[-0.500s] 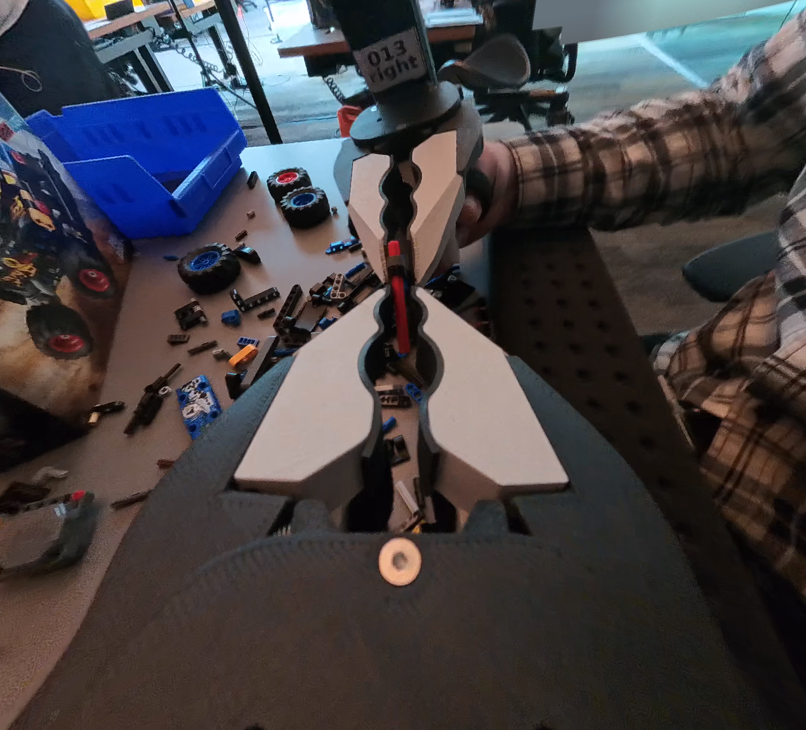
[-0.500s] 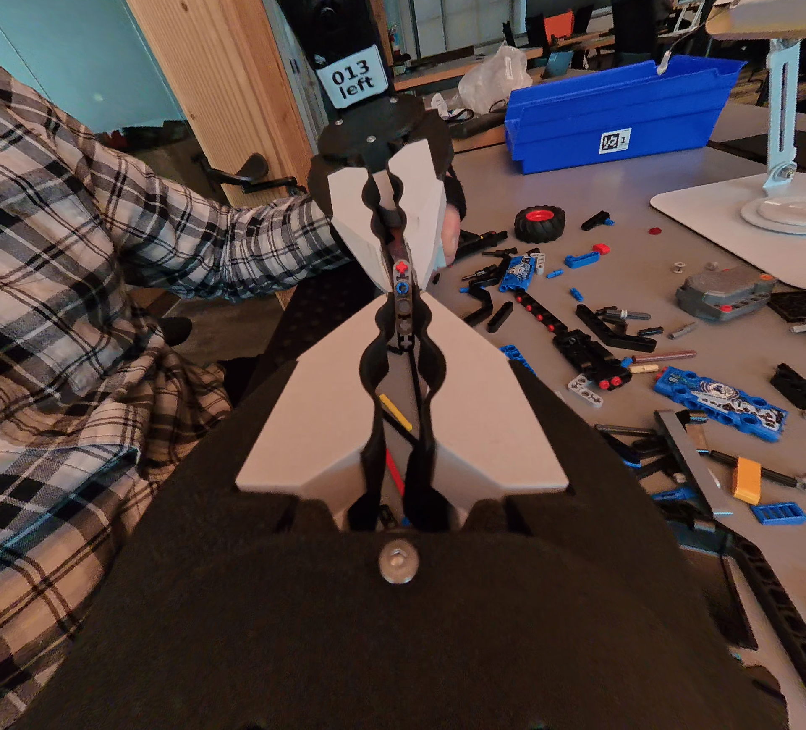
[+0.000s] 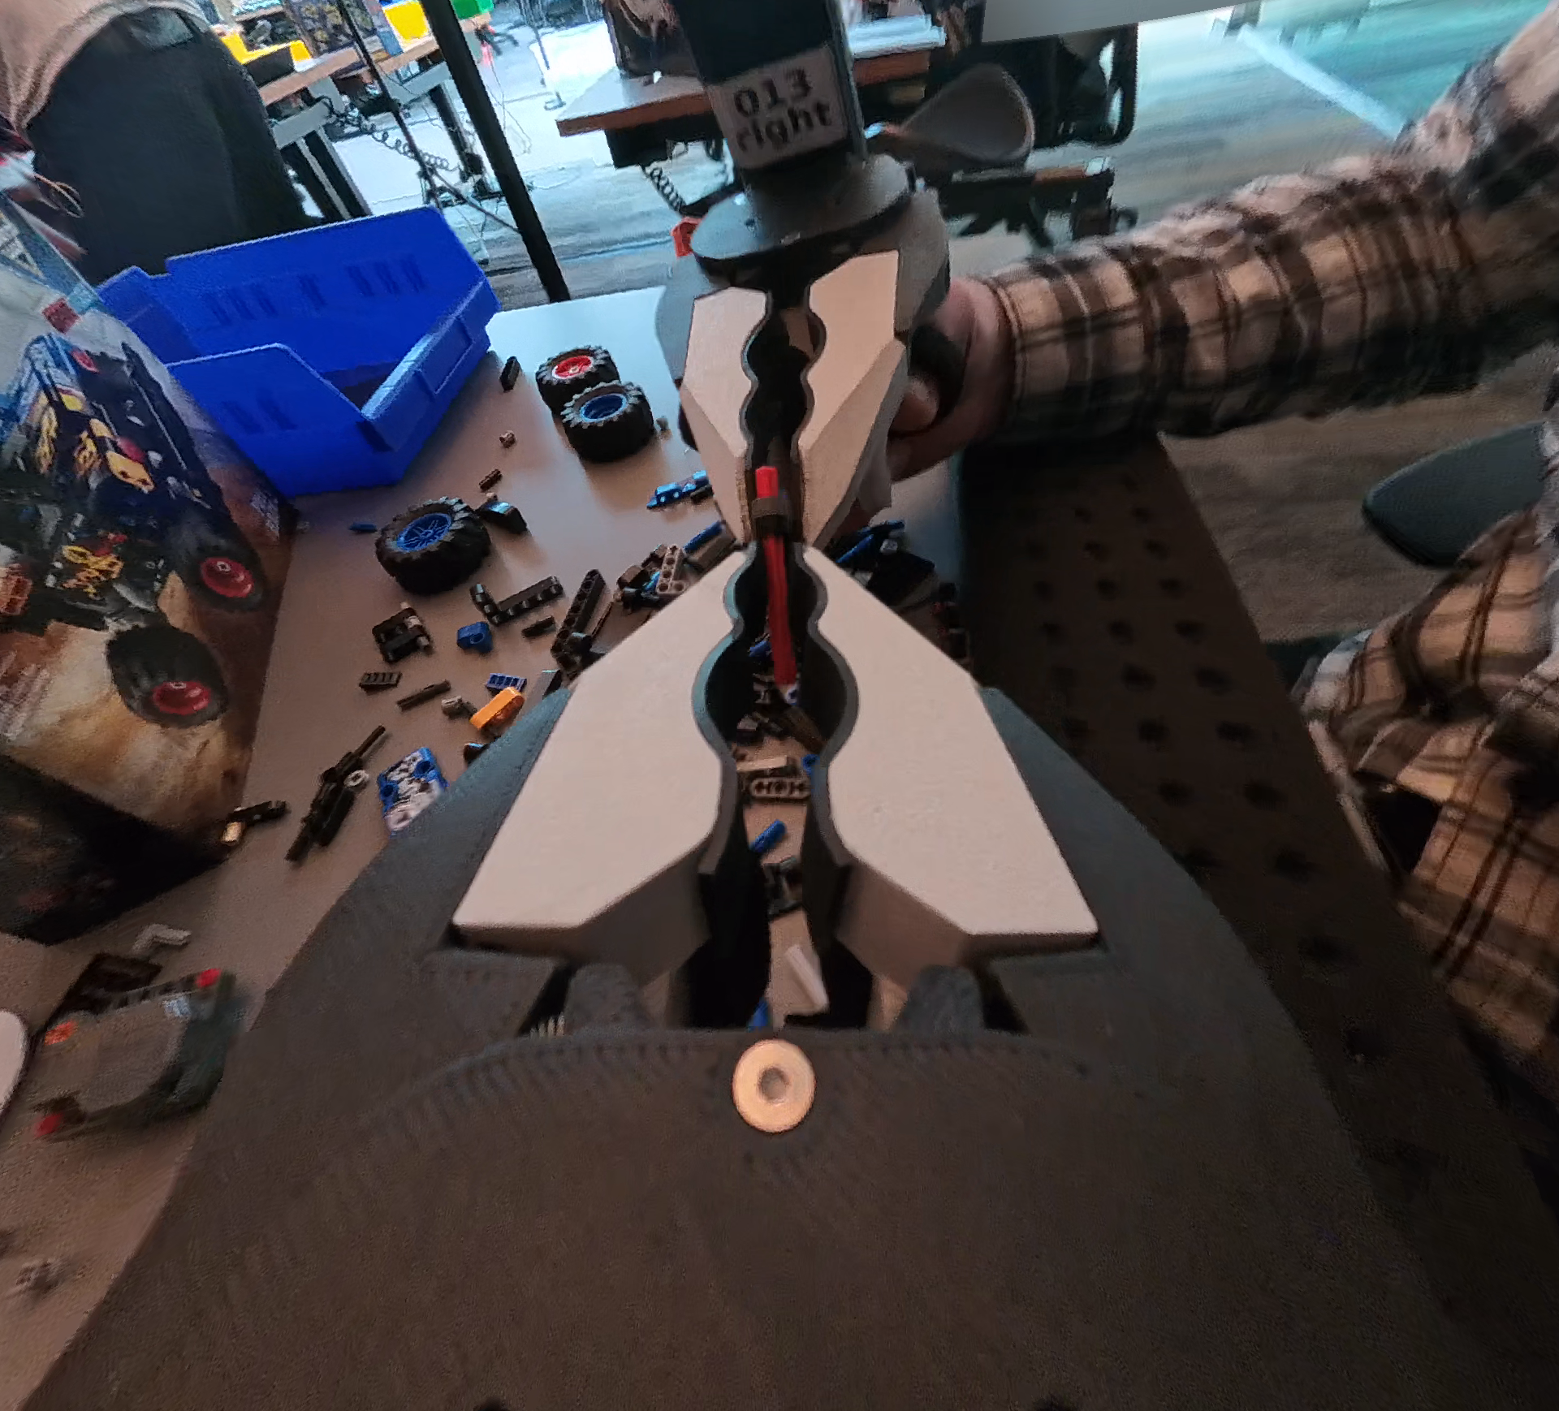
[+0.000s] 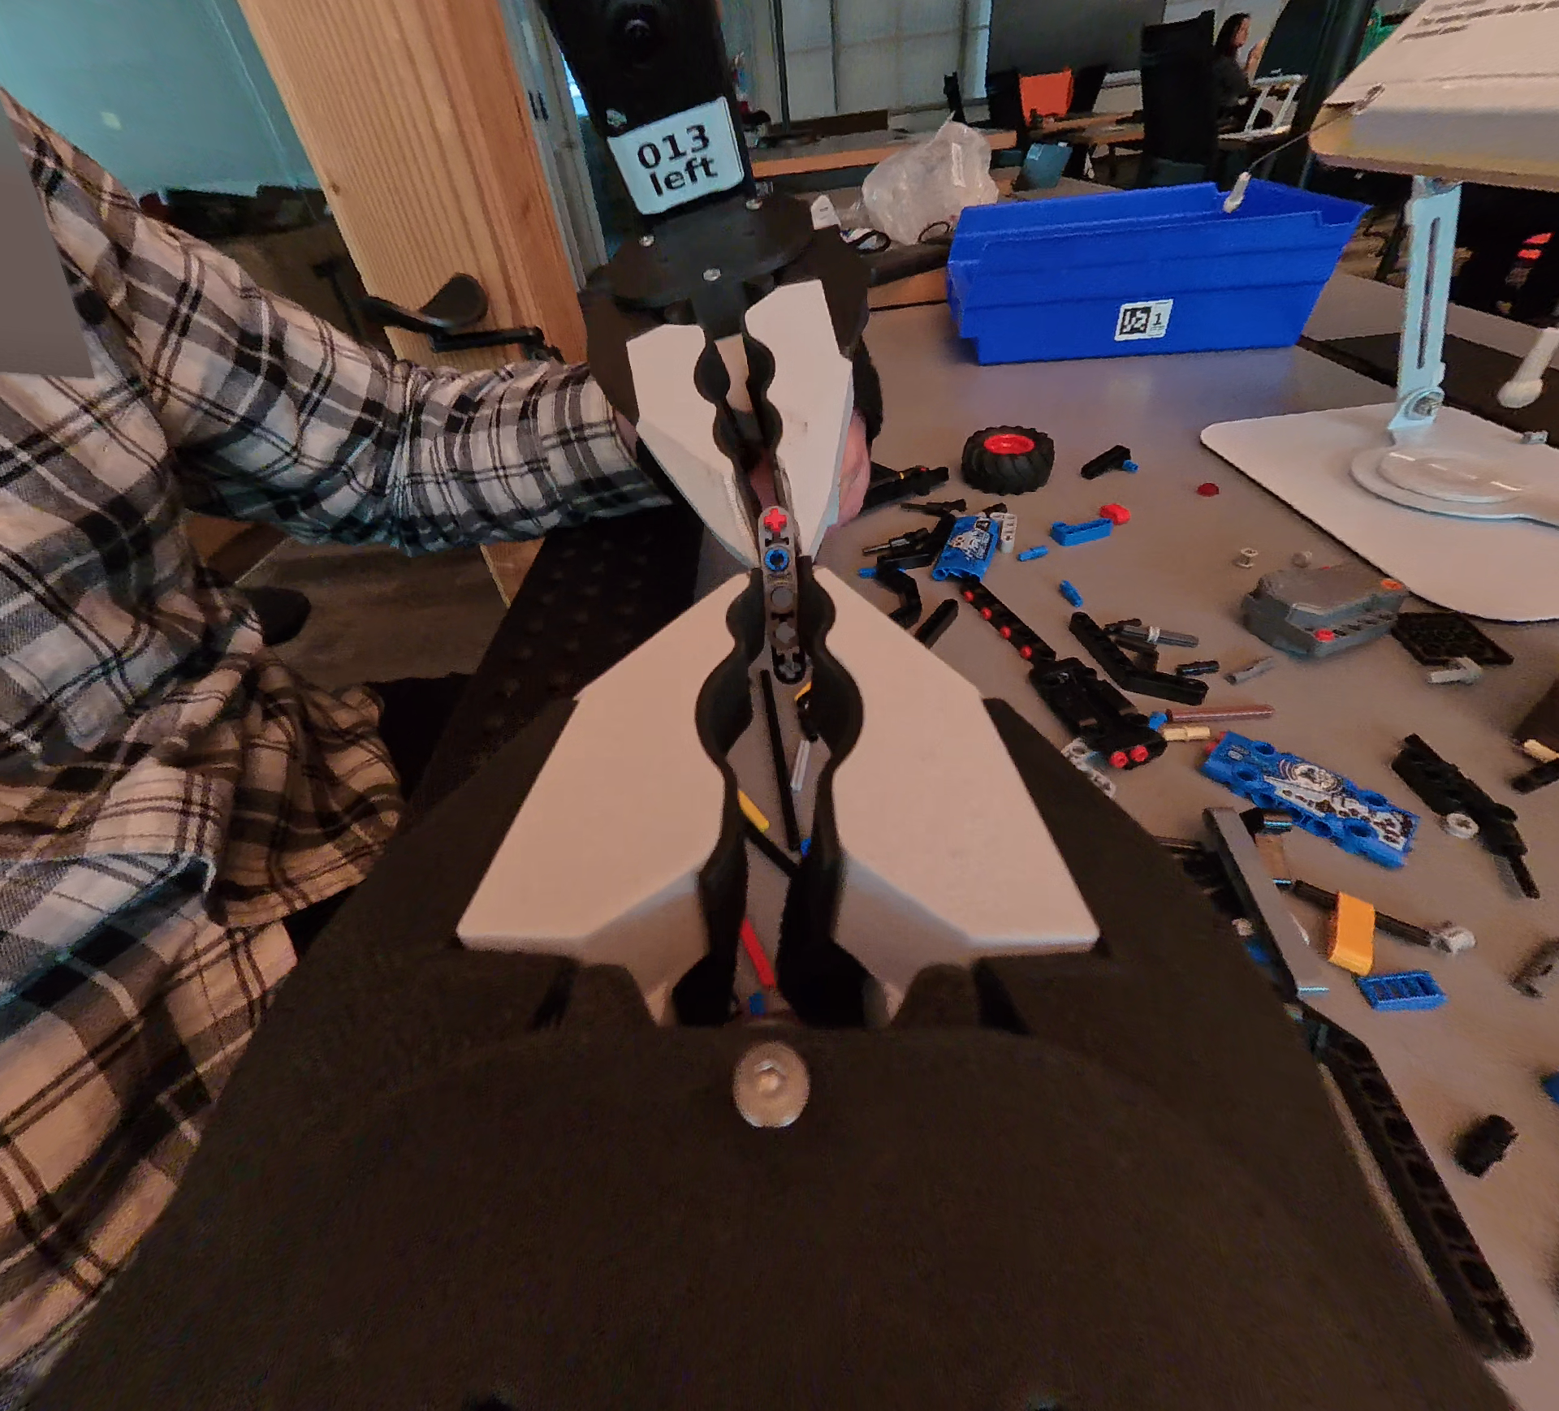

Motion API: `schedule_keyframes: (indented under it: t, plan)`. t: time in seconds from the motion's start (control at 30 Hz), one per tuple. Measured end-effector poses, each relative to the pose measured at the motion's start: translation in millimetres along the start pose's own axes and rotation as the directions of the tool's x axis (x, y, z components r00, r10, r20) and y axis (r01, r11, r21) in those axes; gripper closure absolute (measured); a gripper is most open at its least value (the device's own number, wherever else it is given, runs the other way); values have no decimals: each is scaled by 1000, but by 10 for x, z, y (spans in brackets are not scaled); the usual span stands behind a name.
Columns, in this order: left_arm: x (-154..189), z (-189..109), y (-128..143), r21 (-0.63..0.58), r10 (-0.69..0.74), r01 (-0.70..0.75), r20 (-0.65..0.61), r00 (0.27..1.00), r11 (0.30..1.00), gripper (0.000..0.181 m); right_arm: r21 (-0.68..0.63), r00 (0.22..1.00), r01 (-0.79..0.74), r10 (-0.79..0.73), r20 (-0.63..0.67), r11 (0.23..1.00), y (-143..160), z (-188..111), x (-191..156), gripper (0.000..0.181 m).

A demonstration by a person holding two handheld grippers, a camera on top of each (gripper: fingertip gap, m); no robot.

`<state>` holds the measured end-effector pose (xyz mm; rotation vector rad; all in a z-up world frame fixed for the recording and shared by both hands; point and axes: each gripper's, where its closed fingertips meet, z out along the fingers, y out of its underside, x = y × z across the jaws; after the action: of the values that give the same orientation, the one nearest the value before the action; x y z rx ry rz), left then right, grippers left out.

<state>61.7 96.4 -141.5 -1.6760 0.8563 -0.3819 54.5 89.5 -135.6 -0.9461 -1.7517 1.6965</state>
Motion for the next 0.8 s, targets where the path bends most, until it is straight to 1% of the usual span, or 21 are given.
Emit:
schedule_keyframes:
  t: [0.1,0.17,0.33,0.4,0.43,0.47,0.5,0.53,0.57,0.6,0.63,0.7,0.73,0.8]
  plan:
    - [21,8,142,-122,144,-141,16,989,982,178,-58,1000,17,-17,5,998,91,15,-3,178]
    - [23,16,216,-187,208,-202,15,978,961,178,-82,1000,19,-19,5,996,138,18,-4,177]
    - [2,8,325,-267,283,-270,10,959,925,177,-133,1000,26,-27,-7,991,226,44,22,177]
    - [-28,16,310,-281,299,-280,27,954,918,178,-130,1000,22,-23,-12,991,224,39,44,177]
    - [-46,22,256,-248,271,-253,42,962,935,178,-105,1000,6,-7,-10,994,186,24,56,177]
    - [-68,27,181,-181,200,-187,54,978,966,178,-66,1000,-16,16,-9,998,124,2,71,177]
    - [-66,37,167,-145,122,-115,39,992,983,178,-41,999,-43,42,-4,998,95,-11,82,177]
    - [-66,40,167,-127,83,-79,30,996,989,177,-34,998,-70,70,4,997,102,-12,87,177]
    - [-83,27,106,-75,45,-42,36,998,996,176,-9,996,-90,90,9,996,76,-17,90,177]
    - [-96,8,27,-11,-14,14,33,999,1000,175,39,995,-103,102,20,994,0,-41,83,177]
    - [-115,5,7,11,-54,53,35,998,999,175,76,993,-115,113,30,990,-63,-74,85,177]
    - [-126,25,-30,53,-67,64,49,997,997,177,117,993,-118,115,33,986,-133,-119,89,177]
    - [-88,39,-74,80,-87,85,23,996,993,178,124,993,-113,109,40,986,-148,-122,70,176]
    - [-112,51,-133,117,-123,119,24,992,986,175,135,992,-119,113,47,984,-163,-130,68,176]
